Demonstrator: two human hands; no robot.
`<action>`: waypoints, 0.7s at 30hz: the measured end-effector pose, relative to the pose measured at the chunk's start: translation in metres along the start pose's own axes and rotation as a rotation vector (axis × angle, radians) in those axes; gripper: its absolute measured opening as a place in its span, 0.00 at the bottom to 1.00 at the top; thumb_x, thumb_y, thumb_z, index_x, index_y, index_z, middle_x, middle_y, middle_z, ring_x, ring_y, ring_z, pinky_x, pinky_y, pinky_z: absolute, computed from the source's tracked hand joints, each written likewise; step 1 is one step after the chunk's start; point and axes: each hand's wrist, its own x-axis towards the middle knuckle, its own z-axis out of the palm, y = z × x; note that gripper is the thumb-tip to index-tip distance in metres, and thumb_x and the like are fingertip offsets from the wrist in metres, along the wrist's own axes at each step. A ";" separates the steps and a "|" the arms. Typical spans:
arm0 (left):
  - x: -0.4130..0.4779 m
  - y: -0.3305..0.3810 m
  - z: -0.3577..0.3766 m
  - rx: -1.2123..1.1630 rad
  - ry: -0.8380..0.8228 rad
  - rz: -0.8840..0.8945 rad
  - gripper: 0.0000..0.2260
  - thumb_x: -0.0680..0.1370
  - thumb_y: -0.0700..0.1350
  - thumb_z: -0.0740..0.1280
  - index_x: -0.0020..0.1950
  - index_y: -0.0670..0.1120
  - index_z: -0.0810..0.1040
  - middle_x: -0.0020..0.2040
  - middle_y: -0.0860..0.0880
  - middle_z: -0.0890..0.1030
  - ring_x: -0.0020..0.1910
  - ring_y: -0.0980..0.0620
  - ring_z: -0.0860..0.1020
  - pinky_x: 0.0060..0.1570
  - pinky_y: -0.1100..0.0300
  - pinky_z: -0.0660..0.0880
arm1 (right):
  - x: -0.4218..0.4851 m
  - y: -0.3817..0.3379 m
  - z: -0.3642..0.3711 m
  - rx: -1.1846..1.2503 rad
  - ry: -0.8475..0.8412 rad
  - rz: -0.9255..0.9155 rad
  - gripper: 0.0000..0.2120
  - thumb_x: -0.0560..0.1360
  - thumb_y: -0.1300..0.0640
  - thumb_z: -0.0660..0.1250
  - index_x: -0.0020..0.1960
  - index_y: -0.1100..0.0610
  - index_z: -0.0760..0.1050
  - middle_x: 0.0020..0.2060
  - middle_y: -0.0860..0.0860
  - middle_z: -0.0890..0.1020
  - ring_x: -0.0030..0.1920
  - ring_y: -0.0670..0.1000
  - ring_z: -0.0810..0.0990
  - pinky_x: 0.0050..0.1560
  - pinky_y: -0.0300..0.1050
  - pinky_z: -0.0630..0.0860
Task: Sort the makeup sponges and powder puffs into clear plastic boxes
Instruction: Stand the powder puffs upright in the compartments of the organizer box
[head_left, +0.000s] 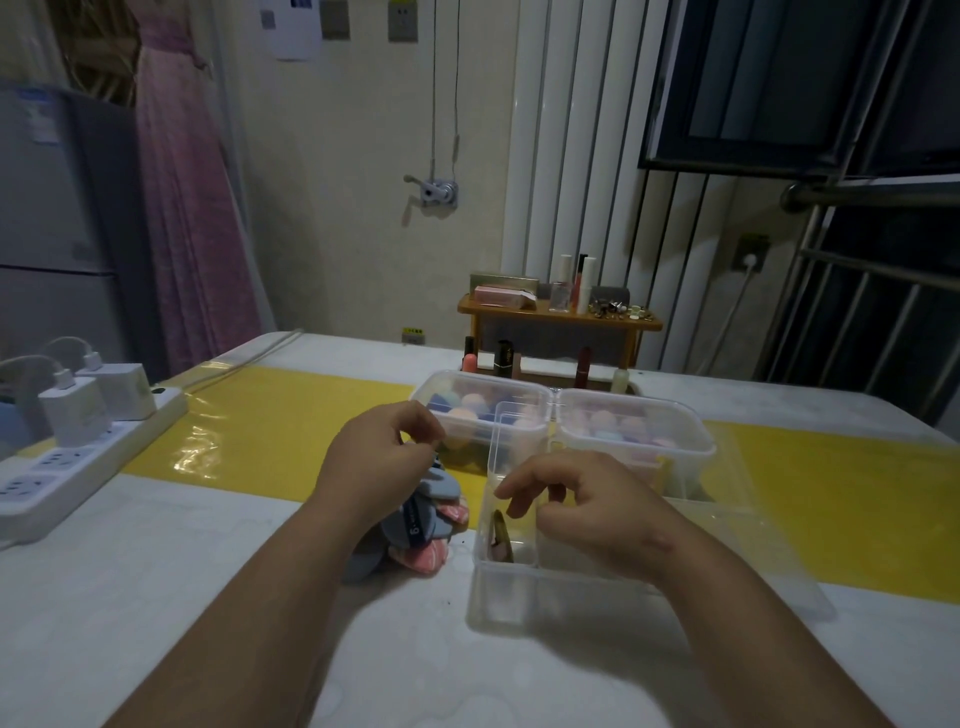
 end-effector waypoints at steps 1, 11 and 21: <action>0.000 -0.002 0.000 0.081 -0.059 -0.010 0.11 0.70 0.40 0.68 0.36 0.58 0.78 0.39 0.60 0.79 0.39 0.57 0.77 0.38 0.57 0.75 | 0.000 0.000 0.000 -0.002 0.010 -0.005 0.16 0.63 0.52 0.61 0.44 0.33 0.78 0.43 0.33 0.82 0.45 0.39 0.77 0.42 0.34 0.73; -0.004 -0.002 -0.001 0.506 -0.210 0.225 0.10 0.66 0.60 0.73 0.43 0.60 0.76 0.37 0.61 0.73 0.43 0.56 0.73 0.41 0.57 0.65 | 0.003 0.006 0.003 -0.032 0.259 -0.015 0.12 0.66 0.51 0.61 0.41 0.35 0.79 0.43 0.31 0.81 0.45 0.38 0.78 0.38 0.29 0.72; -0.003 -0.005 0.000 0.460 -0.205 0.130 0.07 0.71 0.57 0.71 0.39 0.57 0.76 0.39 0.58 0.77 0.40 0.57 0.75 0.34 0.61 0.67 | 0.004 0.008 0.005 -0.047 0.271 0.012 0.12 0.66 0.50 0.61 0.40 0.34 0.78 0.40 0.34 0.82 0.45 0.36 0.78 0.37 0.29 0.71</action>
